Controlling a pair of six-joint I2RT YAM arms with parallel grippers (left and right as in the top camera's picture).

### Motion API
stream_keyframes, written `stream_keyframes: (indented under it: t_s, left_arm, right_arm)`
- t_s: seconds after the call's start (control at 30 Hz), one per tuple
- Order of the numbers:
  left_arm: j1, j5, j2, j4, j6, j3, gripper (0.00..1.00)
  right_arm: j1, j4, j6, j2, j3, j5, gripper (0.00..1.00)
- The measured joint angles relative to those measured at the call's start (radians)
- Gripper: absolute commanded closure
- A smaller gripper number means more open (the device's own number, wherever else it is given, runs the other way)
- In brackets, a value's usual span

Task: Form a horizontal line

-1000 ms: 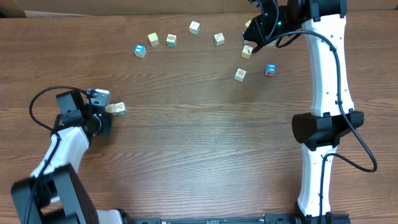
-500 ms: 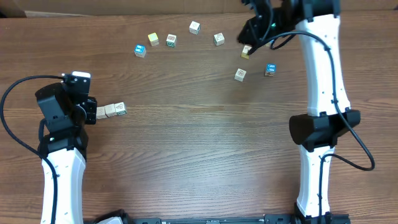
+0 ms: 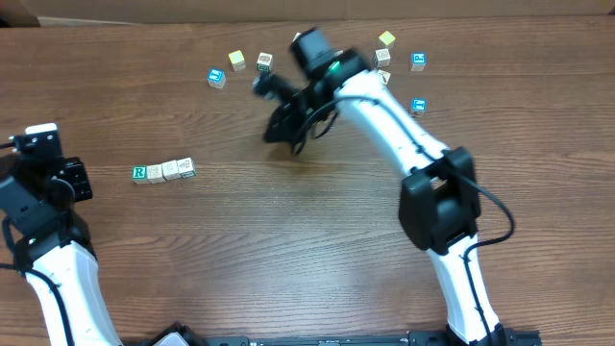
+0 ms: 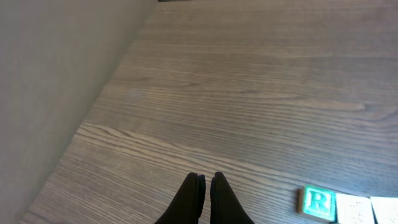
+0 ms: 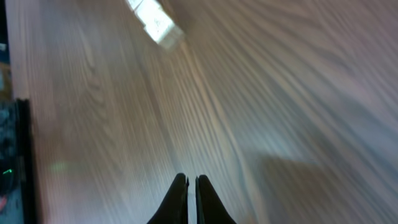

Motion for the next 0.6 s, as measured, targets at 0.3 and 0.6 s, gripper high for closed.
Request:
stream_keyframes:
  t_s: [0.3, 0.6]
  left_arm:
    - [0.048, 0.090, 0.058, 0.050, -0.012, 0.000, 0.96]
    - [0.048, 0.127, 0.103, 0.136, -0.013, 0.000, 0.96]
  right_arm:
    - [0.149, 0.491, 0.095, 0.011, -0.108, 0.008, 0.97]
    - [0.146, 0.809, 0.381, 0.143, -0.107, -0.033, 0.97]
